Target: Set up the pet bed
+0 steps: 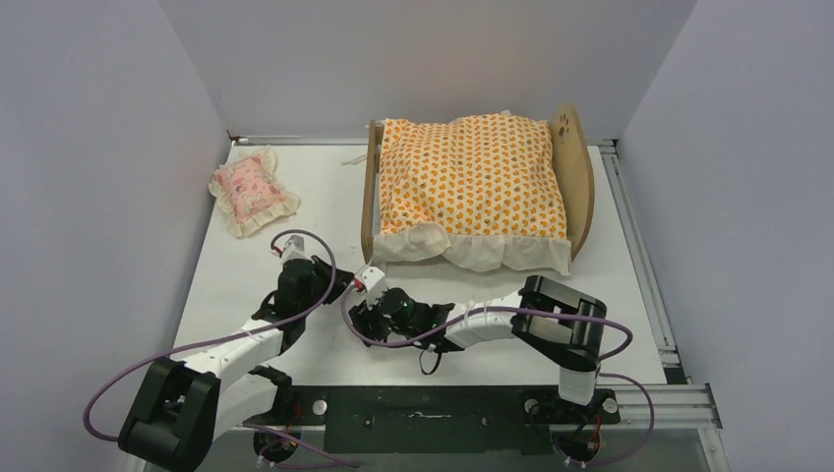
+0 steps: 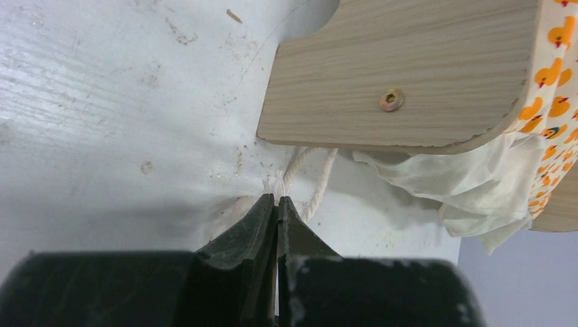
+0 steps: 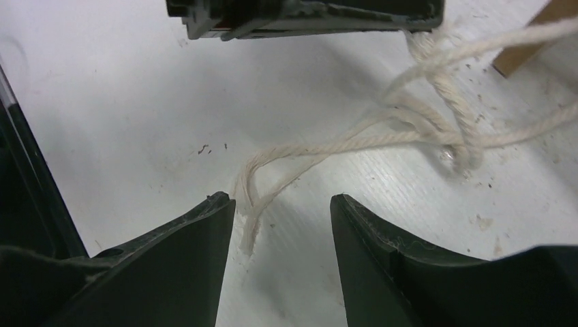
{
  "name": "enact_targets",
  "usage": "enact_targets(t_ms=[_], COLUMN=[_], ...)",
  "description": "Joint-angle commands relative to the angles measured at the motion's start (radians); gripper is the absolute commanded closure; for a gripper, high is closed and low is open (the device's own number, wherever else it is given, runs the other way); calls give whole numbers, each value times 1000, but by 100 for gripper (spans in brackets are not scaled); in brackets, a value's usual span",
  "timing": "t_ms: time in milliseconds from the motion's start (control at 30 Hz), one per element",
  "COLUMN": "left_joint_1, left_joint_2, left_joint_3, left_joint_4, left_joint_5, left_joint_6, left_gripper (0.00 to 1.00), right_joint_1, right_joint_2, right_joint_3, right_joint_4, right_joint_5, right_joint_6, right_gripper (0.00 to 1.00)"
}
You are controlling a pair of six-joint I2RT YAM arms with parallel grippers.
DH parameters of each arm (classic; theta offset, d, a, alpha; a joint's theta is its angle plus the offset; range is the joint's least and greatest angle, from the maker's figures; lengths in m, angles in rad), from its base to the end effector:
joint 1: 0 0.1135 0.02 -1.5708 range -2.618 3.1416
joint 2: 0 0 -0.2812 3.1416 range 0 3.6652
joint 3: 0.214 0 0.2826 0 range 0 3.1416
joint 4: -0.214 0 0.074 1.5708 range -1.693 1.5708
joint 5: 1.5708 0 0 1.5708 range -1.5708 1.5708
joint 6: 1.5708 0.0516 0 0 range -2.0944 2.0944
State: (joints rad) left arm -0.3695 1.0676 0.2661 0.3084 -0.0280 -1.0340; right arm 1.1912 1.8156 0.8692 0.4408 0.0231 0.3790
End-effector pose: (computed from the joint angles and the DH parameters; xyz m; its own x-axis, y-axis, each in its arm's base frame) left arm 0.2152 -0.0818 0.1438 -0.5162 -0.7213 -0.4619 -0.2065 0.6282 -0.7502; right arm 0.1524 0.3787 0.1365 -0.5075 -0.2739 -0.8169 -0.7893 0.5280 0.3133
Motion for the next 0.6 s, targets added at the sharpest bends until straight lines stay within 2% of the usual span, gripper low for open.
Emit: enact_targets(t_ms=[0, 100, 233, 300, 433, 567], left_joint_1=[18, 28, 35, 38, 43, 48], left_joint_2=[3, 10, 19, 23, 16, -5], left_joint_3=[61, 82, 95, 101, 137, 214], left_joint_4=[-52, -85, -104, -108, -158, -275], left_joint_5=[59, 65, 68, 69, 58, 2], left_joint_6=[69, 104, 123, 129, 154, 221], left_gripper=[100, 100, 100, 100, 100, 100], right_joint_1=[27, 45, 58, 63, 63, 63], right_joint_2=[44, 87, 151, 168, 94, -65], right_joint_3=[70, 109, 147, 145, 59, -78], right_joint_4=[52, 17, -43, -82, -141, -211], right_joint_5=[-57, -62, -34, -5, 54, 75], right_joint_6=[-194, -259, -309, -314, -291, -234], right_gripper=[45, 45, 53, 62, 92, 95])
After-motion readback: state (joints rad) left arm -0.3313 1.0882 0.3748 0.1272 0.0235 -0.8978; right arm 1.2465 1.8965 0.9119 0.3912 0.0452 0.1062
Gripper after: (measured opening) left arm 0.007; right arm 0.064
